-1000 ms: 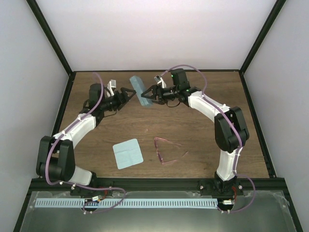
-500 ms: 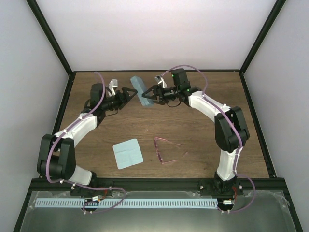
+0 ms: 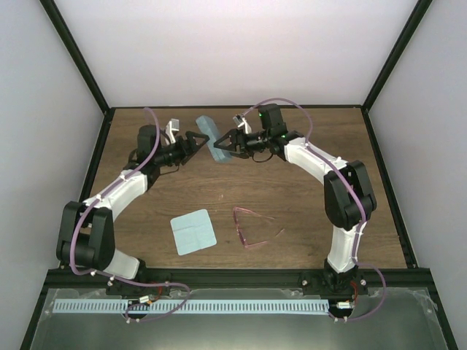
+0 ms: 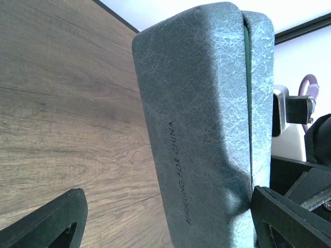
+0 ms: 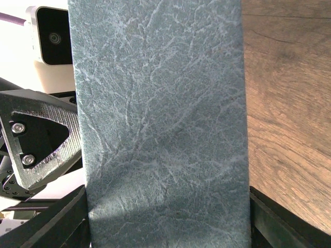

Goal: Organize the sunglasses
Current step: Open the sunglasses case.

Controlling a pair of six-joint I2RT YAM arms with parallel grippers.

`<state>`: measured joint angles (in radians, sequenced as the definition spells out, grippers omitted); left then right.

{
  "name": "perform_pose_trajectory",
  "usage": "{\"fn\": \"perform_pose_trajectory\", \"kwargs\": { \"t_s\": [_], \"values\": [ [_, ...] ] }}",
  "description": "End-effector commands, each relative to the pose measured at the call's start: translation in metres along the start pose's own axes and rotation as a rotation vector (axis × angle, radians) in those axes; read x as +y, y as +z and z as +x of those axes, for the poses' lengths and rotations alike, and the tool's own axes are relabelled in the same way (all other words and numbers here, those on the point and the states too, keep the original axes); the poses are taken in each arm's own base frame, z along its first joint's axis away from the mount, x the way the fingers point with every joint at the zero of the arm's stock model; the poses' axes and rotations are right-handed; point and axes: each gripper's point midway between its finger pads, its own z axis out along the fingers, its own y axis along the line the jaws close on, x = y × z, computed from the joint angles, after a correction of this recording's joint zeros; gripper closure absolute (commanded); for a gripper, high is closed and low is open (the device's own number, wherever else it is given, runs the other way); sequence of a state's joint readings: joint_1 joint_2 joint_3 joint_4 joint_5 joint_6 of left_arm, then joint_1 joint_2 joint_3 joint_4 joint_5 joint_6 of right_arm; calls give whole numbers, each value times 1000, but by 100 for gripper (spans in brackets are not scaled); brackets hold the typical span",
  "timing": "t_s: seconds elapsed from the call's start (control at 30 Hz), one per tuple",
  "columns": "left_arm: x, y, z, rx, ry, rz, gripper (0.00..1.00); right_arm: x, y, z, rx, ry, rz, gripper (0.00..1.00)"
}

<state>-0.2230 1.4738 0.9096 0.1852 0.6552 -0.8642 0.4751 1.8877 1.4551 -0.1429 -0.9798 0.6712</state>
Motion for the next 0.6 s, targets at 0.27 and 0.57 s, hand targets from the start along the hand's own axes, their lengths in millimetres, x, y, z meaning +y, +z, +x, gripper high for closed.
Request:
{"fn": "perform_pose_trajectory", "kwargs": {
  "t_s": [0.27,0.57],
  "values": [
    [11,9,6,50,7,-43,12,34,-1,-10,-3,-94,-87,48],
    [65,22,23,110,-28,-227,12,63,-6,-14,11,-160,-152,48]
  ]
}}
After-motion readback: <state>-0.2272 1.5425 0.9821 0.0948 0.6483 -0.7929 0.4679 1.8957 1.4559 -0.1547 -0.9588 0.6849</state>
